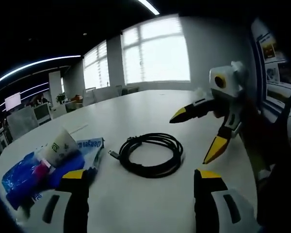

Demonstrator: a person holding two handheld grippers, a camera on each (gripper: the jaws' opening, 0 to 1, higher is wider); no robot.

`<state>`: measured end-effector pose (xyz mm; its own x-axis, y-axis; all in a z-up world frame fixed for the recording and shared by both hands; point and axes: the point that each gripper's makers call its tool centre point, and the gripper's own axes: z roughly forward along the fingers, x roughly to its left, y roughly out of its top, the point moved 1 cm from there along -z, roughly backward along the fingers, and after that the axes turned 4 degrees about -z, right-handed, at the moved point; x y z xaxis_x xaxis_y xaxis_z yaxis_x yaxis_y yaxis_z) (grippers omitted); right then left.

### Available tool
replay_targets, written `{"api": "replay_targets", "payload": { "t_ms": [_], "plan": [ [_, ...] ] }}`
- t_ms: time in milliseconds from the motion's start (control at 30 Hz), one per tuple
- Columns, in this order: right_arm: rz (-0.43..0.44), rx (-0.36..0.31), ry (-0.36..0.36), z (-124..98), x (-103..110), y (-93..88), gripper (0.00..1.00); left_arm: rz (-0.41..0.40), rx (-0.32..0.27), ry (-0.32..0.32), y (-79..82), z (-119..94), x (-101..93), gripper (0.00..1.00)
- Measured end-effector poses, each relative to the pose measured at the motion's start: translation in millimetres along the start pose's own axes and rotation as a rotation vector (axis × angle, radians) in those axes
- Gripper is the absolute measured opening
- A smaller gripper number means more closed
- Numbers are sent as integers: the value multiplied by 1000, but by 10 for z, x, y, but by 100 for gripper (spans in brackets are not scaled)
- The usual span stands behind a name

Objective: Arrange the tabletop items into an orderly group along one side of the table until the central work area is clear of visible clutter.

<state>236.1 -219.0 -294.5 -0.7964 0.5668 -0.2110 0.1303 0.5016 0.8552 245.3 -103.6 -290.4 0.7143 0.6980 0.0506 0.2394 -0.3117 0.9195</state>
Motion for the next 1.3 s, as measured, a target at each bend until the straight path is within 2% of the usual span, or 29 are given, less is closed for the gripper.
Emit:
{"api": "replay_targets", "payload": {
  "t_ms": [300,433,733,900,1067,1200,1300],
  "plan": [
    [-26,20,14,98,-69,-35,76,-5,15,-13,-1,132,-12,89],
    [-13,12,40,153,-67,-48,76,-6,7,-19,31,164,8,88],
    [-11,12,64,246,-88,-92,74,6,39,-39,-16,288,-15,88],
    [22,6,78,287,-102,-119,73,-3,41,-35,-18,348,5,88],
    [19,9,91,329,-82,-143,71,-4,43,-44,-21,387,1,87],
    [5,18,105,360,-65,-171,70,2,58,-76,-51,424,-33,85],
    [-4,8,97,363,-106,-147,68,-6,41,-105,-27,452,-10,85]
  ]
}}
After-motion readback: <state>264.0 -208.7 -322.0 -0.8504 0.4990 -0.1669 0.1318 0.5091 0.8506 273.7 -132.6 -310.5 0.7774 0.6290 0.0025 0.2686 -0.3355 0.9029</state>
